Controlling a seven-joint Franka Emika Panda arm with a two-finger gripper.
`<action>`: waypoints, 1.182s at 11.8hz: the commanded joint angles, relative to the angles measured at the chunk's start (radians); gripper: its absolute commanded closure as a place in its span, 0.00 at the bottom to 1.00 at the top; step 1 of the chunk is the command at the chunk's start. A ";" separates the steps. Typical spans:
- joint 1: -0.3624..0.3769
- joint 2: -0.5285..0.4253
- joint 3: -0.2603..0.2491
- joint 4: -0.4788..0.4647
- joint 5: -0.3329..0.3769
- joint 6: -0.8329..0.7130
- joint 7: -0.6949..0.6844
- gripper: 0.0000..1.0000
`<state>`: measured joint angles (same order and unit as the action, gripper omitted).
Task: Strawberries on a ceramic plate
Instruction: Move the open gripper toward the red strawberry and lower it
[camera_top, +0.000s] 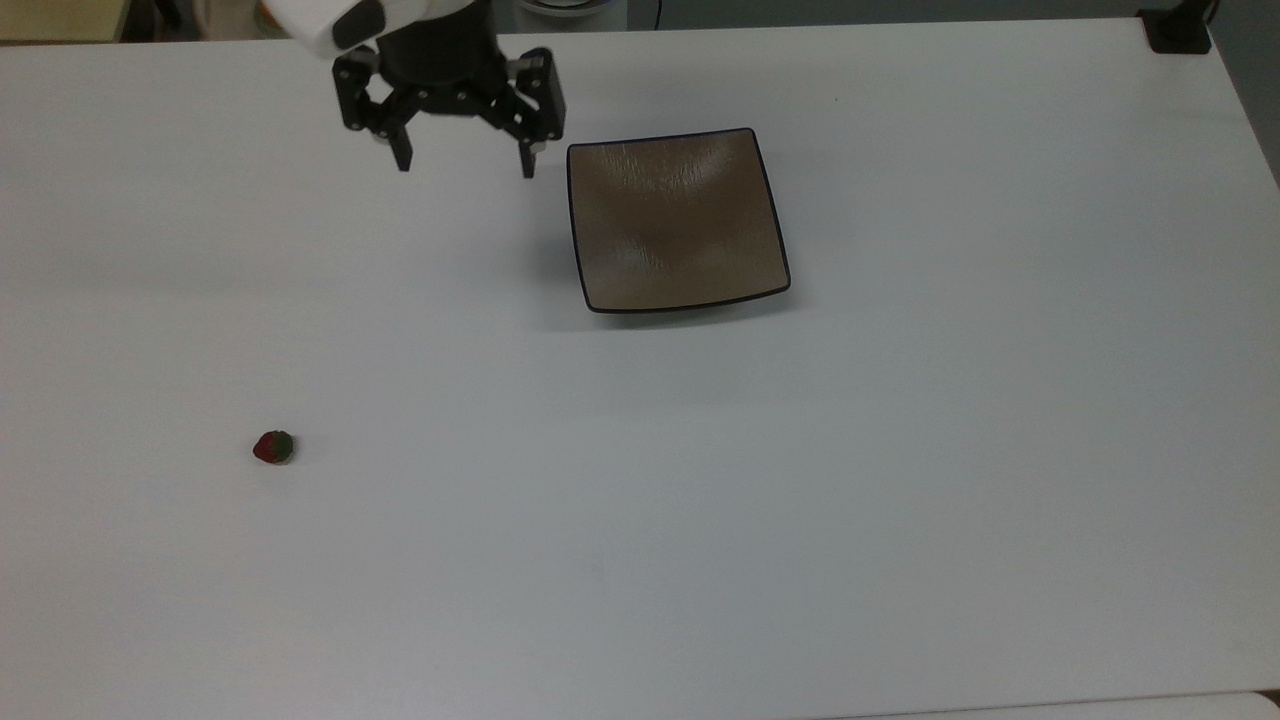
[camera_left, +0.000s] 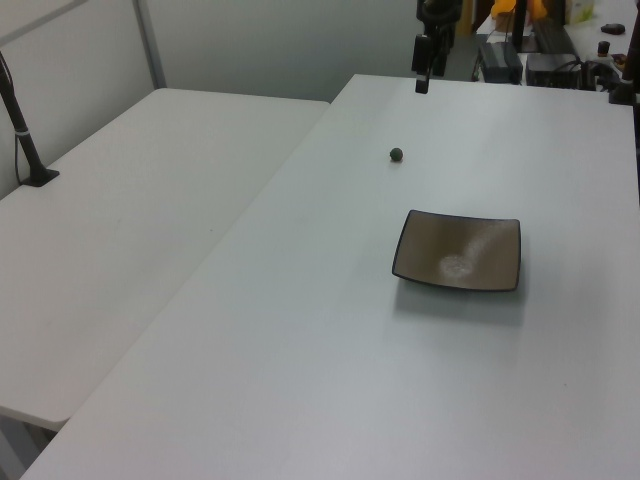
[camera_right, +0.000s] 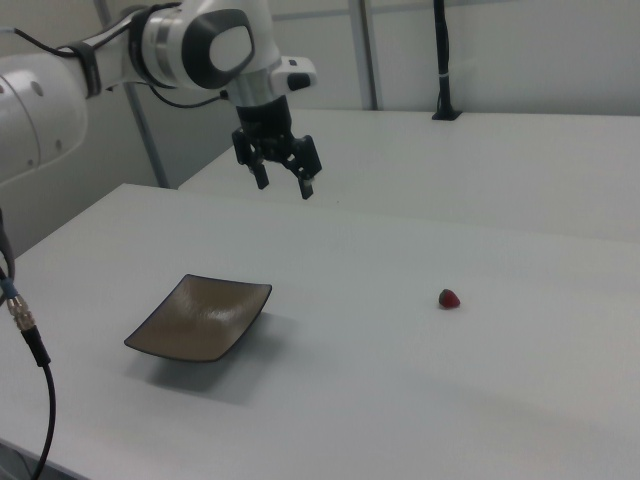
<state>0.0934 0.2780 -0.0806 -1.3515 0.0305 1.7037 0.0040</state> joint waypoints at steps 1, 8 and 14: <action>-0.040 0.081 -0.008 0.086 0.014 0.008 -0.002 0.00; -0.127 0.188 -0.001 0.126 0.009 0.138 -0.047 0.00; -0.175 0.266 -0.002 0.118 0.002 0.292 -0.045 0.00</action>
<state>-0.0690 0.5145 -0.0831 -1.2483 0.0304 1.9709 -0.0241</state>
